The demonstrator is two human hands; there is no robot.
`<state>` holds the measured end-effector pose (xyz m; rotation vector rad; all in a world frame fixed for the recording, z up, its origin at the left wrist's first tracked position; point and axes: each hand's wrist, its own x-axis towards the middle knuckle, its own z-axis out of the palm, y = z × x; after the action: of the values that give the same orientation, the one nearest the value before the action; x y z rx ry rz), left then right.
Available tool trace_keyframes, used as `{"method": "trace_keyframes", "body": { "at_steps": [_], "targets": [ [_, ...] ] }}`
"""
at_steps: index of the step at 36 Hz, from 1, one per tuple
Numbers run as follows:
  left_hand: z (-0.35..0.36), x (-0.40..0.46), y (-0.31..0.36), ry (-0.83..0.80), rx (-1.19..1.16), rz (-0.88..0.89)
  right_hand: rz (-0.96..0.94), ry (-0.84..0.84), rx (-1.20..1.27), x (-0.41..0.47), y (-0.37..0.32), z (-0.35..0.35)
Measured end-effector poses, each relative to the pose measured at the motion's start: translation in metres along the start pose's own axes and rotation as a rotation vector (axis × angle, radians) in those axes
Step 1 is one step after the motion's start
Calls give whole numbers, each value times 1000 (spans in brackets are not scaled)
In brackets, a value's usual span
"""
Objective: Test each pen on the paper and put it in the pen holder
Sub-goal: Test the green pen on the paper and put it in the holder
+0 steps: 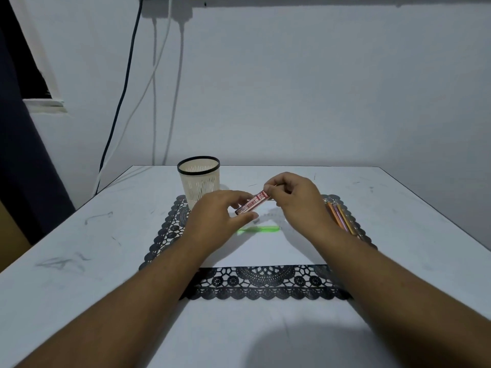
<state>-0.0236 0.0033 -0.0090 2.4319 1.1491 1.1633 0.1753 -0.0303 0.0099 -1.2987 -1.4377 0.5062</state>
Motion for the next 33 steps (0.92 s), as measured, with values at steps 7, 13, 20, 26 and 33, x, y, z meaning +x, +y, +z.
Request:
{"method": "trace_keyframes", "body": {
  "at_steps": [7, 13, 20, 26, 33],
  "targets": [
    [3, -2, 3, 10, 32, 33, 1, -75, 103, -5, -3, -3],
    [1, 1, -3, -39, -138, 9, -30, -152, 163, -3, -2, -12],
    [2, 2, -10, -49, -203, 21, -57, -131, 150, -2, -2, -12],
    [3, 1, -11, -11, -131, 70, 3, -74, 196, -2, -1, -9],
    [1, 1, -6, 74, -10, 115, 220, -49, 337, -2, -4, -6]
  ]
}}
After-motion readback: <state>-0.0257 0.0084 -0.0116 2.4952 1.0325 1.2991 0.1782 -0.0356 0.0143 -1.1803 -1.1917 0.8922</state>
